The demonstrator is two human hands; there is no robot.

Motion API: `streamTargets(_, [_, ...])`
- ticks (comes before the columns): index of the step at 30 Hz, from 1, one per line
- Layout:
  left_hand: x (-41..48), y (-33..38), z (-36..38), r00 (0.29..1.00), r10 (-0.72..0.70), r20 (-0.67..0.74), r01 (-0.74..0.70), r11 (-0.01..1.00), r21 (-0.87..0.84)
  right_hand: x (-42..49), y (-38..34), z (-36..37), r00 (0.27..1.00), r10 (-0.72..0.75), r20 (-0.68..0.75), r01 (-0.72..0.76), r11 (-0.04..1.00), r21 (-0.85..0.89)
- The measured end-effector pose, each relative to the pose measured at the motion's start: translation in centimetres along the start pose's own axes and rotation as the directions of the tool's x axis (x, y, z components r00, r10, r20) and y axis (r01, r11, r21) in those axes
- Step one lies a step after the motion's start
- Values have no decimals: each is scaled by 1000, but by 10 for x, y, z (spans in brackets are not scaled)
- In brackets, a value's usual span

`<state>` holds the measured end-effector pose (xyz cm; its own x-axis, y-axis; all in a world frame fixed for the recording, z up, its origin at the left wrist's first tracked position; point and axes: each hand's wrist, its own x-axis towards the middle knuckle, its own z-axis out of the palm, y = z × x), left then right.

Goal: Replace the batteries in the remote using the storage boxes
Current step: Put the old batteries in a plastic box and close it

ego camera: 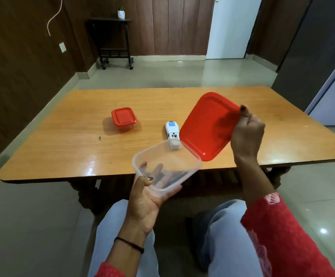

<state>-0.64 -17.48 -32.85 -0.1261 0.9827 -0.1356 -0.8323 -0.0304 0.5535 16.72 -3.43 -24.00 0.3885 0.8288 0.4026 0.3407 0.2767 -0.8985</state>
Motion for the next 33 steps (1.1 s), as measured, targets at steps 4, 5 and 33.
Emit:
streamTargets(4, [9,4,3,999,30,-16,-31,999,-34,8,15,-5,955,295,43,-298,944,141])
streamTargets(5, [12,5,4,999,38,-30,-39,999,-17,5,19,-7,924,378,49,-380,906,184])
streamTargets(33, [121,-74,46,993,-111,-38,117,912,392,53,152,-14,734,676,-71,-612,703,364])
